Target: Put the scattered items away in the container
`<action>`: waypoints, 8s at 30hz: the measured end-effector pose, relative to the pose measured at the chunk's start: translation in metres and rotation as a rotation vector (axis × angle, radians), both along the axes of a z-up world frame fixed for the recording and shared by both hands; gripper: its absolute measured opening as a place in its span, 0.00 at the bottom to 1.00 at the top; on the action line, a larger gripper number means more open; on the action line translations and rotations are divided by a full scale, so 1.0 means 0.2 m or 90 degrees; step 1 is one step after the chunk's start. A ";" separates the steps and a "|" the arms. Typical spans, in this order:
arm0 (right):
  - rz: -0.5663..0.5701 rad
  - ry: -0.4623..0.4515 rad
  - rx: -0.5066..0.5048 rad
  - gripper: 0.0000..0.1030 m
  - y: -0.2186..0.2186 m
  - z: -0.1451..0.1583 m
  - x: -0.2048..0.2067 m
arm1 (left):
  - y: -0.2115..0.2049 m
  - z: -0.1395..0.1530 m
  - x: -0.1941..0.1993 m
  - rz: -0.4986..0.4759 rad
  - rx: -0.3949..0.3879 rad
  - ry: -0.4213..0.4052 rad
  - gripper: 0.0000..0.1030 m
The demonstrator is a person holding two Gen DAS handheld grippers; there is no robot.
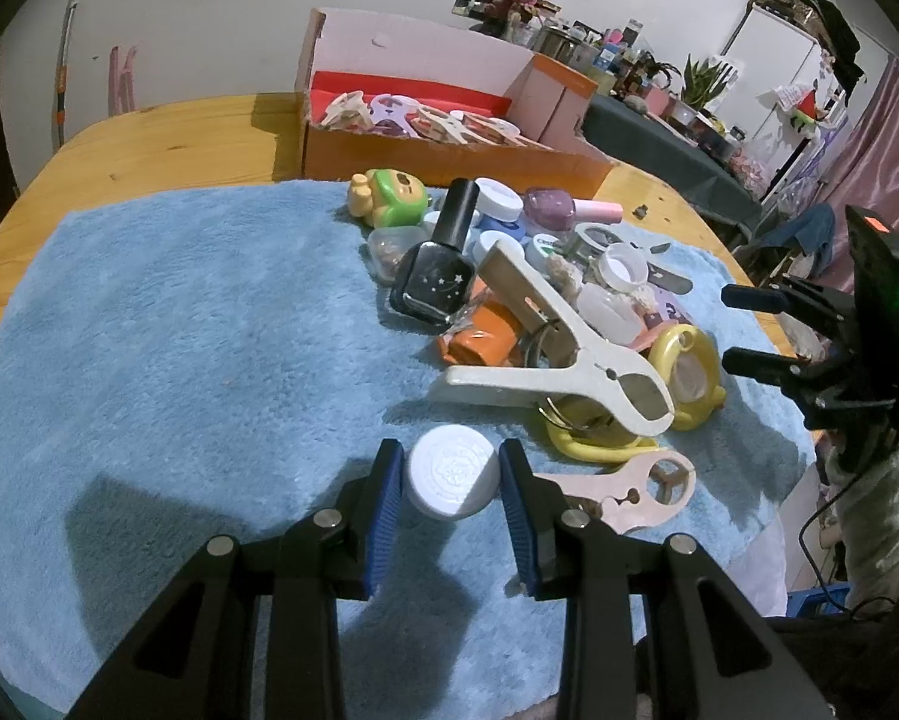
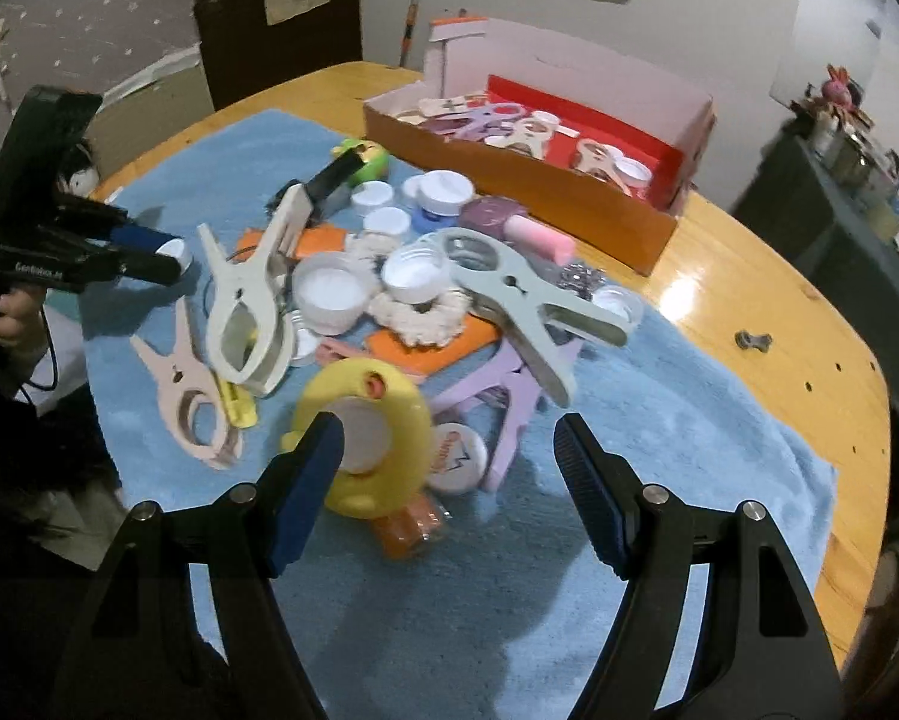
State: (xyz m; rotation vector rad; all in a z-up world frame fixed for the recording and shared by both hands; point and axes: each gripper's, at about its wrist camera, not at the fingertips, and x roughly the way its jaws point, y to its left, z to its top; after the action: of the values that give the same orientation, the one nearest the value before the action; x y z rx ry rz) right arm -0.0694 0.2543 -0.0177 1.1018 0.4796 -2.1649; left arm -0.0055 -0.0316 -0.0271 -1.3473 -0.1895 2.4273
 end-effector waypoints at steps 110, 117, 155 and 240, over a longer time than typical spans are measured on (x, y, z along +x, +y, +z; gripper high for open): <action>0.287 -0.022 0.092 0.33 -0.75 -0.13 0.36 | -0.14 0.11 0.01 -0.001 0.048 0.028 0.34; 0.282 0.026 0.097 0.33 -0.75 0.02 0.35 | -0.14 0.18 -0.01 -0.004 0.049 0.046 0.34; -0.105 -0.028 0.005 0.33 -0.43 0.15 -1.13 | 0.25 0.31 -1.35 0.029 -0.033 0.053 0.34; -0.383 0.172 -0.129 0.89 -0.19 -0.09 0.14 | 0.14 0.07 -0.07 0.182 -0.103 0.253 0.91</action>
State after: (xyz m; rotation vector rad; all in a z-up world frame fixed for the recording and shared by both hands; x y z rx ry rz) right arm -0.0406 0.2170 -0.0362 0.9203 0.0277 -2.8326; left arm -0.0188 -0.0038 -0.0138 -0.9170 -0.0881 2.9490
